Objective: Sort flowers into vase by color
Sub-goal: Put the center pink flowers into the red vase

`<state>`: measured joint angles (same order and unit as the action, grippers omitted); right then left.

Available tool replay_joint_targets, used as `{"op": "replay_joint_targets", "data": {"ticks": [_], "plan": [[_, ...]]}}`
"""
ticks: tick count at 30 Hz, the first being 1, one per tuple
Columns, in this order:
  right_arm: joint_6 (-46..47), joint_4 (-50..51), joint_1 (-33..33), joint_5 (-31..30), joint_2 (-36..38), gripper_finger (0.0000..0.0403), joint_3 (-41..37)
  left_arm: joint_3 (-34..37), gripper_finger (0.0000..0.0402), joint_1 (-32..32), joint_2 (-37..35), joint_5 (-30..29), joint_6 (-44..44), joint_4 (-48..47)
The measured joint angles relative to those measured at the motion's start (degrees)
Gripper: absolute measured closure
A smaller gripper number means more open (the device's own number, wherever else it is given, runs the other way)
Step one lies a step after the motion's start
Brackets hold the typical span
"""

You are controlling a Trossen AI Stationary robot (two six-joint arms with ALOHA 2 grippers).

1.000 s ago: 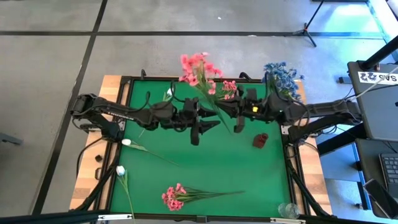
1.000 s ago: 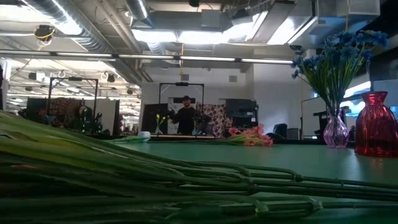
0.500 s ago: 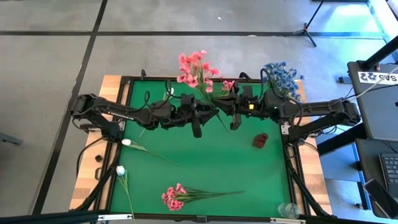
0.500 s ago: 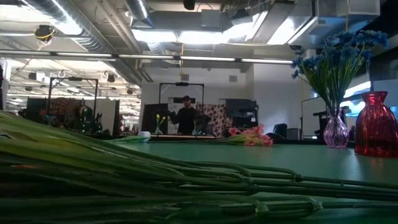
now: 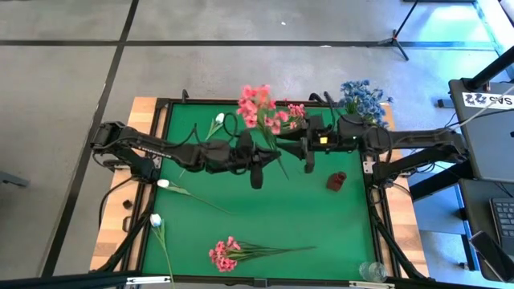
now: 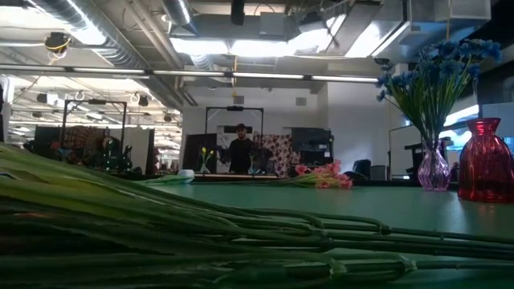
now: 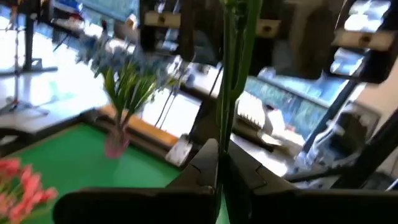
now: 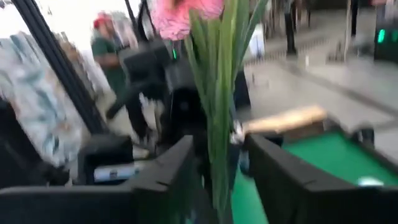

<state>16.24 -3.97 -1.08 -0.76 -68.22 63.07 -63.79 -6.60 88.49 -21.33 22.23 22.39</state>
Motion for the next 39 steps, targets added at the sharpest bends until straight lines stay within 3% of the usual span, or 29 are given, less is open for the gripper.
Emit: {"op": "replay_joint_targets", "data": {"ticks": [3, 7, 12, 18, 25, 32, 39], "plan": [[0.8, 7.4, 0.0, 0.4, 0.3, 0.0201, 0.7, 0.0, 0.0399, -0.6, 0.0, -1.2, 0.1, -2.8], [2.4, 6.5, 0.0, 1.2, -0.8, 0.0158, 0.8, 0.0, 0.0399, -0.8, 0.0, -1.3, 0.6, -6.7], [2.9, 4.8, 0.0, 1.8, -5.0, 0.0149, 0.8, 0.0, 0.04, -1.2, 0.0, -1.0, 0.9, -8.5], [3.2, -2.7, 0.0, 1.8, -7.0, 0.0214, 0.8, 0.0, 0.04, -1.3, 0.0, -0.8, 0.8, -9.4], [3.2, -0.6, 0.0, 2.9, -6.6, 0.0382, 0.7, 0.0, 0.0369, -2.2, 0.0, -1.7, 1.0, -9.2], [2.4, -2.4, -0.1, 0.2, -2.4, 0.0397, 0.7, 0.0, 0.0327, -4.6, -1.3, -2.2, 1.2, -9.7], [-5.0, 11.5, -0.1, -1.5, 13.0, 0.0398, 0.7, 0.0, 0.0304, -8.5, -6.0, -2.1, 2.5, -9.8]]}}
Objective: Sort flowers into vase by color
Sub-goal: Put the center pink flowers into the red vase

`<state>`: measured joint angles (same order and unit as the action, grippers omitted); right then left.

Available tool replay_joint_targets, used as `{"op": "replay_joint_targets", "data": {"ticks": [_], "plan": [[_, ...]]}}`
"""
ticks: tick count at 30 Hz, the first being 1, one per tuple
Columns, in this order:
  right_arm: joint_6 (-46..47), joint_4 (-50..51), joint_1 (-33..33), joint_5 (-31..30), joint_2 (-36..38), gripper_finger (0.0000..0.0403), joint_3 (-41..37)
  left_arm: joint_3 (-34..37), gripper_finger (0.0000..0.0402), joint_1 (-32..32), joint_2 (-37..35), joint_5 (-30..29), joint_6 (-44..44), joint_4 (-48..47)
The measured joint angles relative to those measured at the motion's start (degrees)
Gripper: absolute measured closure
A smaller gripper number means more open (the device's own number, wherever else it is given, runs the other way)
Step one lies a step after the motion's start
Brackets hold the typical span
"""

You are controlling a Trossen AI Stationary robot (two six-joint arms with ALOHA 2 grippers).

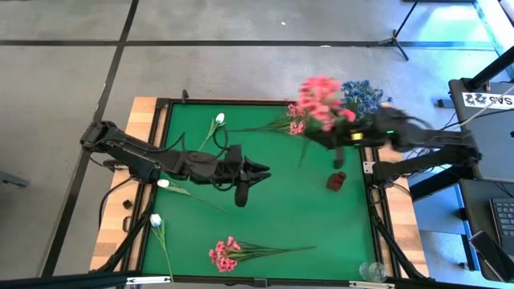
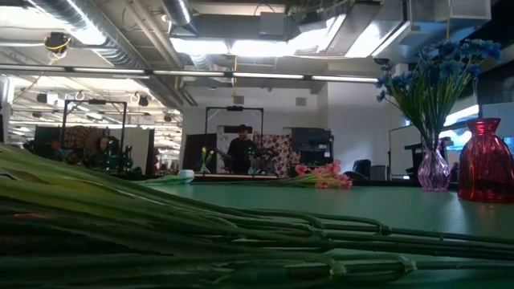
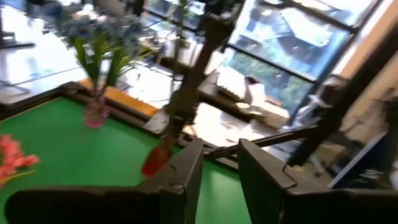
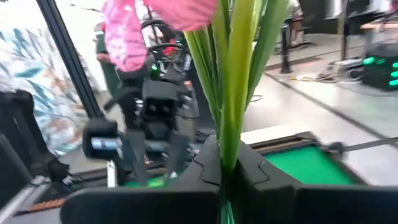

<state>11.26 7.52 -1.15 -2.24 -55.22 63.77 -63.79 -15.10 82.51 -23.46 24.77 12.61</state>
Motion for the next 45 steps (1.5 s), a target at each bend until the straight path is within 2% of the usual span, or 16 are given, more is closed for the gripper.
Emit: {"op": "replay_joint_targets", "data": {"ticks": [4, 8, 16, 25, 31, 38, 42, 45], "plan": [[-3.2, 8.9, 0.0, -3.3, 8.7, 0.0399, -0.8, 0.0, 0.0302, -0.9, -0.7, 0.0, 0.0, 0.9], [-2.5, 15.2, 0.0, -5.2, 17.9, 0.04, -5.9, 0.0, 0.0302, -0.9, -0.7, 0.3, 0.1, 0.9], [-0.6, 17.5, 0.0, -2.7, 36.2, 0.0401, -20.5, 0.0, 0.0302, 0.0, -0.7, 0.5, 1.1, 1.1], [-3.8, 22.7, 0.1, -2.7, 50.8, 0.0401, -27.3, 0.0, 0.0301, -1.9, -0.7, 1.9, 2.2, 1.1], [-3.7, 22.9, 0.1, -0.8, 53.7, 0.0401, -32.1, 0.0, 0.0301, -1.9, -0.7, 1.9, 2.2, 1.1], [-4.1, 25.4, 0.1, -0.2, 53.6, 0.0387, -32.6, 0.0, 0.0301, -2.0, -0.7, 1.9, 2.3, 1.1], [-1.3, 26.0, 0.1, -0.8, 53.1, 0.0367, -32.6, 0.0, 0.0301, -2.0, -0.7, 1.9, 4.7, 1.8], [0.7, 28.3, 0.1, 0.3, 52.4, 0.0335, -32.2, 0.0, 0.0301, -2.0, -1.0, 2.1, 3.6, 5.3]]}}
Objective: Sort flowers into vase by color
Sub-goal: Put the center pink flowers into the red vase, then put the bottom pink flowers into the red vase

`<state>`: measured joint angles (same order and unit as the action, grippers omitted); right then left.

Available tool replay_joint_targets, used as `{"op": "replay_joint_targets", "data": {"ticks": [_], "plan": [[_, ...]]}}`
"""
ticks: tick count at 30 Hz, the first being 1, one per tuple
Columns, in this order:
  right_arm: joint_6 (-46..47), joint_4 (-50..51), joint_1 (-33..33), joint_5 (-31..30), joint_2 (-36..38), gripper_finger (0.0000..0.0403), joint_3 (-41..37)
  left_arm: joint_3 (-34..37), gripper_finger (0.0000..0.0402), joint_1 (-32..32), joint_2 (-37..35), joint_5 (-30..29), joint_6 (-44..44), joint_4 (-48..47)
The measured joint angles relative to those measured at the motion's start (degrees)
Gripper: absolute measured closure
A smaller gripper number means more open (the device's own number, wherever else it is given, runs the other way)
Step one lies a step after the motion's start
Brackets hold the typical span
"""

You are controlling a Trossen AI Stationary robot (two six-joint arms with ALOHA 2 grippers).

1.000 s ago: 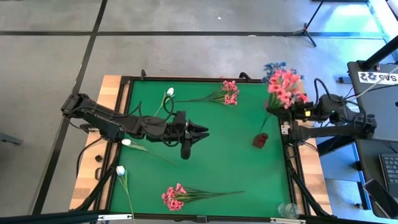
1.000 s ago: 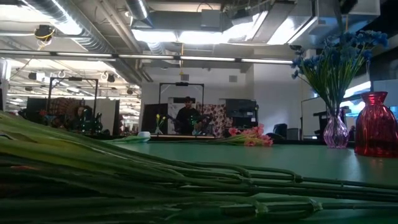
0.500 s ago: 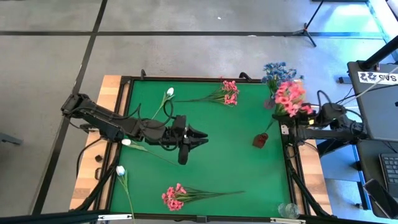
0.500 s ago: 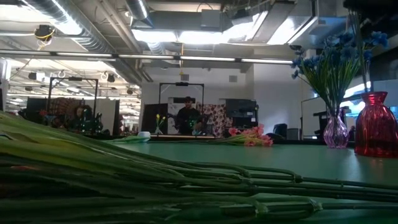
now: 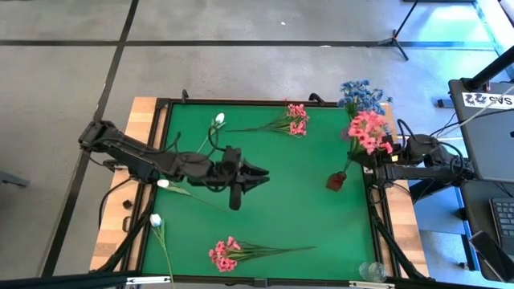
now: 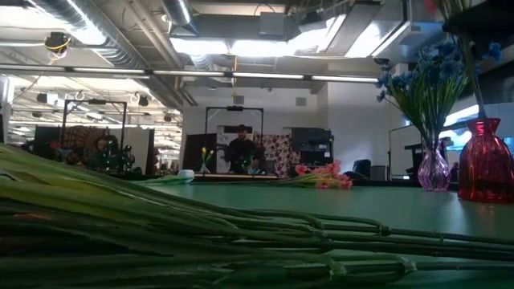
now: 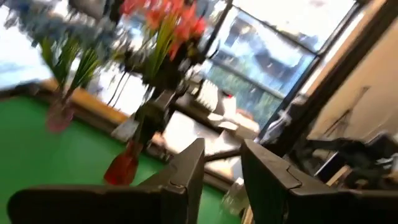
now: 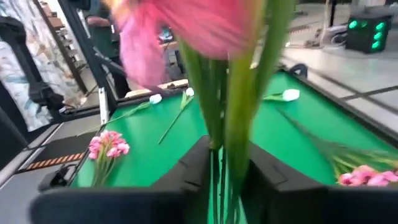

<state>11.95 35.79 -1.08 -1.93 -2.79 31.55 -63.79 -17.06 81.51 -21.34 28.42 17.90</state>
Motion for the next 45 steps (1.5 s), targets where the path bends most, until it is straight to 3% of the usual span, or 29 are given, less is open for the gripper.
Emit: {"op": "replay_joint_targets", "data": {"ticks": [10, 18, 22, 28, 31, 36, 39, 42, 45], "plan": [[9.1, 10.3, 0.0, 1.1, -7.8, 0.0185, 7.2, 0.0, 0.0301, 1.2, -4.1, 3.1, -6.2, 0.2], [11.8, 24.8, 0.0, 1.5, -15.0, 0.0131, 16.9, 0.0, 0.0301, 5.2, -10.2, 9.9, -4.7, -12.0], [13.7, 34.5, 0.0, 2.3, -18.8, 0.0132, 23.0, 0.0, 0.0301, 5.8, -15.4, 13.2, -4.9, -21.3], [21.1, 44.4, 0.0, 7.1, -20.9, 0.0144, 32.8, 0.0, 0.0301, 5.7, -19.7, 22.0, -13.2, -25.3], [26.7, 46.4, 0.0, 6.1, -21.4, 0.0153, 40.4, 0.0, 0.0301, 5.7, -19.7, 25.2, -14.0, -28.2], [28.0, 39.2, 0.0, -2.4, -23.6, 0.0178, 55.0, 0.0, 0.0301, 5.6, -19.8, 29.2, -14.0, -31.9], [23.9, 31.7, 0.0, -5.1, -26.4, 0.0195, 60.4, 0.0, 0.0301, 5.6, -19.7, 31.6, -15.3, -32.3], [19.7, 24.2, 0.0, -4.3, -30.7, 0.0211, 61.8, 0.0, 0.0301, 5.6, -19.8, 33.9, -16.6, -32.3], [16.3, 19.0, 0.0, 0.3, -37.5, 0.0228, 61.7, 0.0, 0.0301, 5.6, -19.8, 36.0, -17.4, -32.7]]}}
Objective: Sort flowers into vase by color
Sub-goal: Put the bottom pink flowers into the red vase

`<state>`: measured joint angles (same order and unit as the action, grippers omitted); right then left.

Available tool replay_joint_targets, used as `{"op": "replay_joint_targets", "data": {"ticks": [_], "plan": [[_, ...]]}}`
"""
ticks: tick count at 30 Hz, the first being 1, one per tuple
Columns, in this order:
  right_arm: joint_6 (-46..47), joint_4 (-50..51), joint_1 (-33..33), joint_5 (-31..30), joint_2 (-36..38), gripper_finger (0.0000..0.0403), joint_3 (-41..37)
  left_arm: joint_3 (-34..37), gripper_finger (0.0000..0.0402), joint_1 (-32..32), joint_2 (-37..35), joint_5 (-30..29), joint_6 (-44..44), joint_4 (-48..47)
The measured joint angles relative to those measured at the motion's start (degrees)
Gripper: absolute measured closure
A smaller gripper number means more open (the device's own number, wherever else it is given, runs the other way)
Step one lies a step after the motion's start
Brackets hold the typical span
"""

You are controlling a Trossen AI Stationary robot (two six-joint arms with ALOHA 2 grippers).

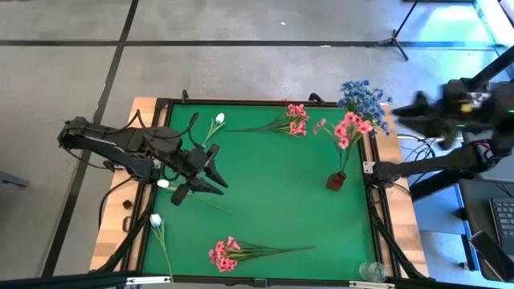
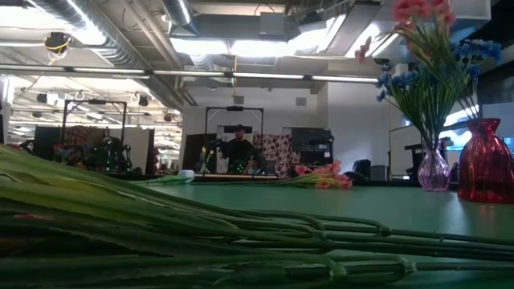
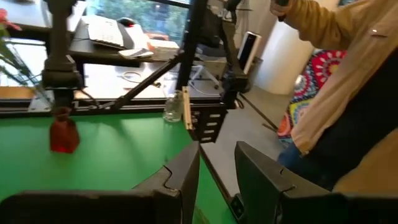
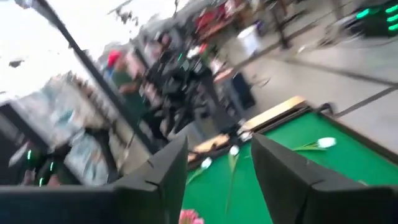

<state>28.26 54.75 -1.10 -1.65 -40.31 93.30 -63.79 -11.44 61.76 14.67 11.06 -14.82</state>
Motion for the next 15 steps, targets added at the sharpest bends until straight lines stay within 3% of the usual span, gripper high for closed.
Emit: {"op": "replay_joint_targets", "data": {"ticks": [7, 11, 15], "plan": [[-7.0, -10.4, 0.0, 13.6, -17.3, 0.0246, 1.0, 0.0, 0.0301, 0.0, 0.0, 2.3, 0.2, -0.4], [-9.1, -14.1, -0.5, 18.9, -23.1, 0.0246, 4.0, 0.0, 0.0301, 0.0, 0.0, 2.4, 0.4, -0.8], [-10.6, -21.4, -5.9, 20.4, -27.6, 0.0246, 5.1, 0.0, 0.0301, 0.0, 0.0, 2.4, 0.5, -0.9]]}}
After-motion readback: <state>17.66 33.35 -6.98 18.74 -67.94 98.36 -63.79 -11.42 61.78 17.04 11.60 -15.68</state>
